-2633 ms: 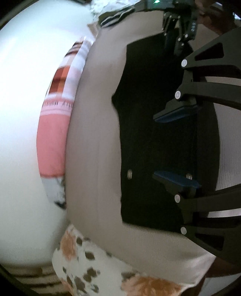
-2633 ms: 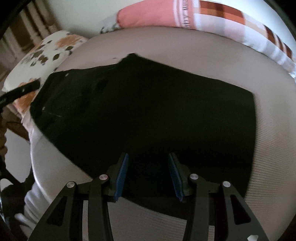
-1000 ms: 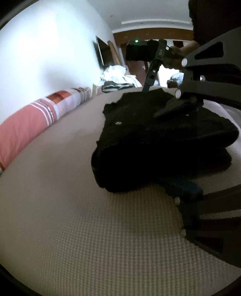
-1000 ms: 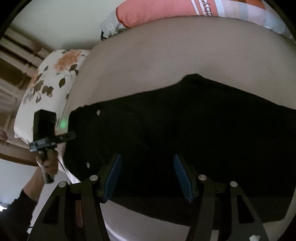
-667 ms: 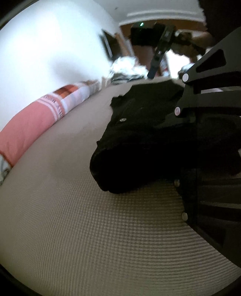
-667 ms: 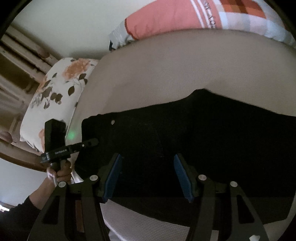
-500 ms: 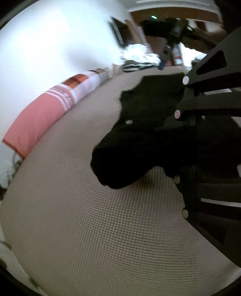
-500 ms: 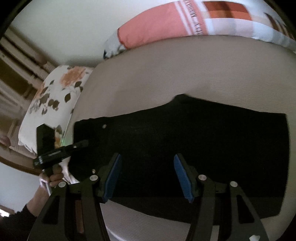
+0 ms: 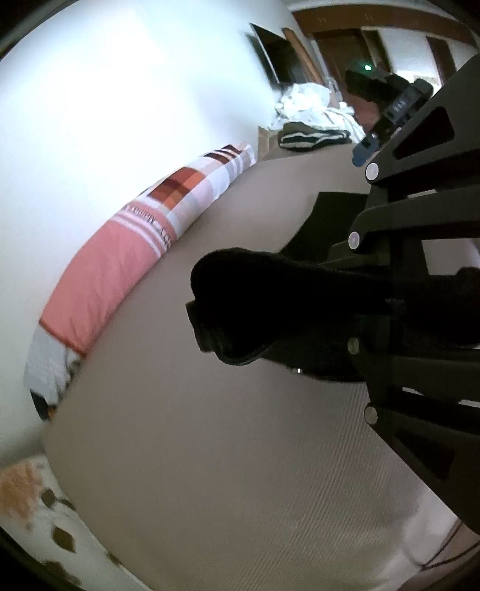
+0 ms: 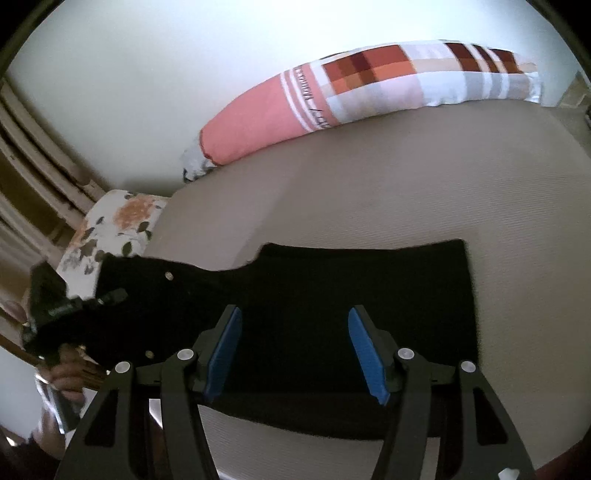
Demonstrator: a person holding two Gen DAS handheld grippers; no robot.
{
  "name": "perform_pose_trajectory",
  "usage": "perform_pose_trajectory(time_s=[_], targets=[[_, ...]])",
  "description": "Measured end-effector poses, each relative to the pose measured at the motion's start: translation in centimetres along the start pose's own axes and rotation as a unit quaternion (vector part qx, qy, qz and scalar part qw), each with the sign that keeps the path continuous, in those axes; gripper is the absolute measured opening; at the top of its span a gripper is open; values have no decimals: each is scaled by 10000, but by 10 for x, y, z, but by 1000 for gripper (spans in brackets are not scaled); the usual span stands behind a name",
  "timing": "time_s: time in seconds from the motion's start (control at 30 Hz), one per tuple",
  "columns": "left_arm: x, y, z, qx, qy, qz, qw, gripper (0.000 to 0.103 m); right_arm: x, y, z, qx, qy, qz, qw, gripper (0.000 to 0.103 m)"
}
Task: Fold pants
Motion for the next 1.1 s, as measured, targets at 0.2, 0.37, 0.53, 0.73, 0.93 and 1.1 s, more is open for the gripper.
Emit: perform_pose_trajectory(time_s=[0.2,0.37,0.53,0.73,0.93,1.1], targets=[[-72,-39,-34,-55,-624,261,9977,15,-41,29,-13,-204,-259,-26,9995,58],[-118,-86,-63,27,-1053,126,9944,15,-78,44,-28,-251,-707,-161,9971,59],[-148,-133,-89,312,-1278,-84,9913,15,-102,54,-47,-128,-864,-241,9959,60],[-148,-194,-120,607,-1639,409,9837,15,-127,55,-64,-80,-1187,-314,9924,60],[-143,-212,-129,812,-1637,286,9827,38,-137,53,-69,-89,-1267,-251,9916,60],[-153,-199,-137,1130,-1828,-176,9765,58,-140,46,-68,-55,-1254,-174,9919,60]])
Point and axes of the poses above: each gripper's, at about its wrist camera, not at the fingertips, and y roughly against the way its jaws point, x to its left, z to its top, the point moved 2 cm from there along -y, roughly the way its jaws point, and after that the axes turned 14 degrees about y, right-handed, at the moved point
